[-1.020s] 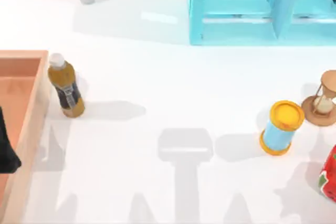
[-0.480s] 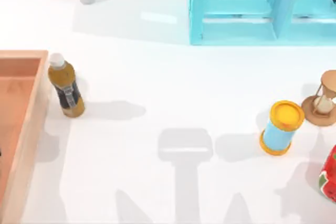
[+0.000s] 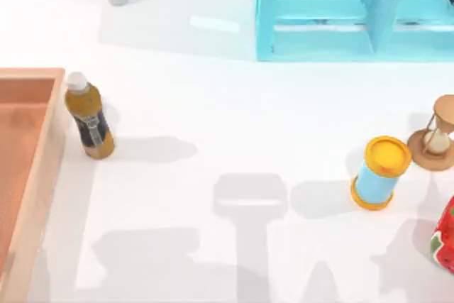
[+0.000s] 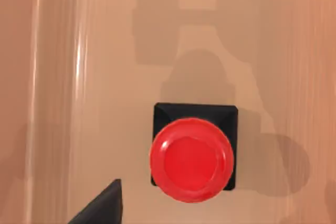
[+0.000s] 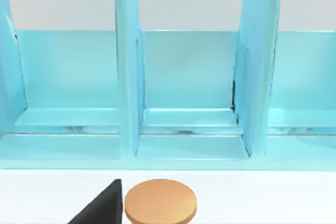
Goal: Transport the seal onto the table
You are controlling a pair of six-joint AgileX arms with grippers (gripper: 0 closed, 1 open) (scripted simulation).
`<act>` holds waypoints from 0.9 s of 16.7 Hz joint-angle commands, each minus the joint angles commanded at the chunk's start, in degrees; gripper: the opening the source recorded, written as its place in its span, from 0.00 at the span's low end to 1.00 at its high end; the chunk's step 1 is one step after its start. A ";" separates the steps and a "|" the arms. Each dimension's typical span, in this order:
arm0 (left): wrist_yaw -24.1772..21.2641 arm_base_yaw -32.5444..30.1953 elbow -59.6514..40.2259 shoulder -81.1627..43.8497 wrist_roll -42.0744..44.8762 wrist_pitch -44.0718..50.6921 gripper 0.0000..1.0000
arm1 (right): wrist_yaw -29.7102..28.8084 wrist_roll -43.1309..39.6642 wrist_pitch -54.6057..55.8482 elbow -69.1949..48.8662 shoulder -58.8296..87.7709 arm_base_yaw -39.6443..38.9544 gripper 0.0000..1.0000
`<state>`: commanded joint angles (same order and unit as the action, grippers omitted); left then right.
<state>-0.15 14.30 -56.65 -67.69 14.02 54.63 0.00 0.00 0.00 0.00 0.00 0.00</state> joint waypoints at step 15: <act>0.36 4.50 -19.57 -24.63 6.03 19.33 1.00 | 0.00 0.00 0.00 0.00 0.00 0.00 1.00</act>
<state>0.20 18.79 -76.22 -92.32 20.06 73.96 0.00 0.00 0.00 0.00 0.00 0.00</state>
